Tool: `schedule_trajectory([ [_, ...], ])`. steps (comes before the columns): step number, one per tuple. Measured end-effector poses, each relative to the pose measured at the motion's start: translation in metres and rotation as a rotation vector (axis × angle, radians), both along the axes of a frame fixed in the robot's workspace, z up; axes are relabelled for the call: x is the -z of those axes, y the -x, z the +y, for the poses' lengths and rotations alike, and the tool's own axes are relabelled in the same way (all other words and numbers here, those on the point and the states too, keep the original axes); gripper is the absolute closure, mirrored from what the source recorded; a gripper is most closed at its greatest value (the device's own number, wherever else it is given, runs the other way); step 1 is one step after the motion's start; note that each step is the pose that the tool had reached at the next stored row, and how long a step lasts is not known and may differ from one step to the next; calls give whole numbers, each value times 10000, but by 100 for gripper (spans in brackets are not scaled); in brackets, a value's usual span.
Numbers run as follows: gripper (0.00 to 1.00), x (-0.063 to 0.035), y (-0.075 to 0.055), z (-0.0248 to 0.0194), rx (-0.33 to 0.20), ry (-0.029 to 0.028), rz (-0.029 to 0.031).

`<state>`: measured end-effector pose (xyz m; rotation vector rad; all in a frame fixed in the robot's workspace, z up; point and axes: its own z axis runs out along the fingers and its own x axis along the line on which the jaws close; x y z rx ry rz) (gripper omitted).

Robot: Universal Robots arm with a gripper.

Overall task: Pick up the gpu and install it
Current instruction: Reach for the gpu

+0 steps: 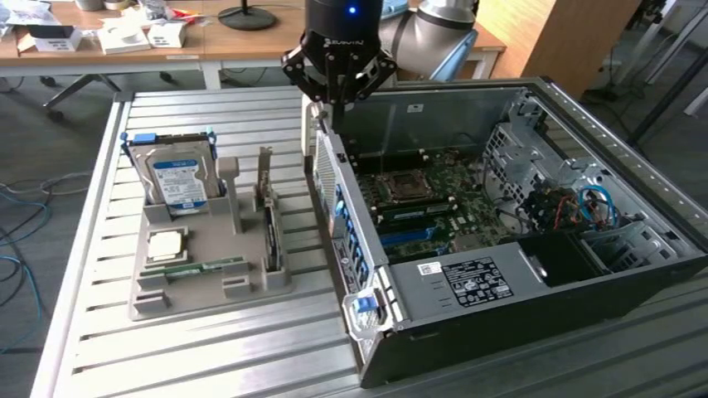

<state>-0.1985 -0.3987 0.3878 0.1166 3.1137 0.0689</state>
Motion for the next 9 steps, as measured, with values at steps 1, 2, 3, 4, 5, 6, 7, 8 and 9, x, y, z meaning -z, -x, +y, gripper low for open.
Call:
schedule_trajectory([
  [1, 89, 1, 19, 1, 1, 1, 0],
  [2, 89, 2, 38, 2, 0, 1, 0],
  [3, 89, 4, 56, 2, 0, 0, -1],
  [4, 89, 4, 72, 3, 0, 1, 0],
  [5, 89, 6, 88, 3, 0, 0, 0],
  [6, 89, 8, 106, 3, -1, 0, 0],
  [7, 89, 9, 130, 5, -1, 1, 0],
  [8, 89, 11, 158, 8, 0, 0, 0],
  [9, 89, 13, 187, 11, 1, 2, 0],
])
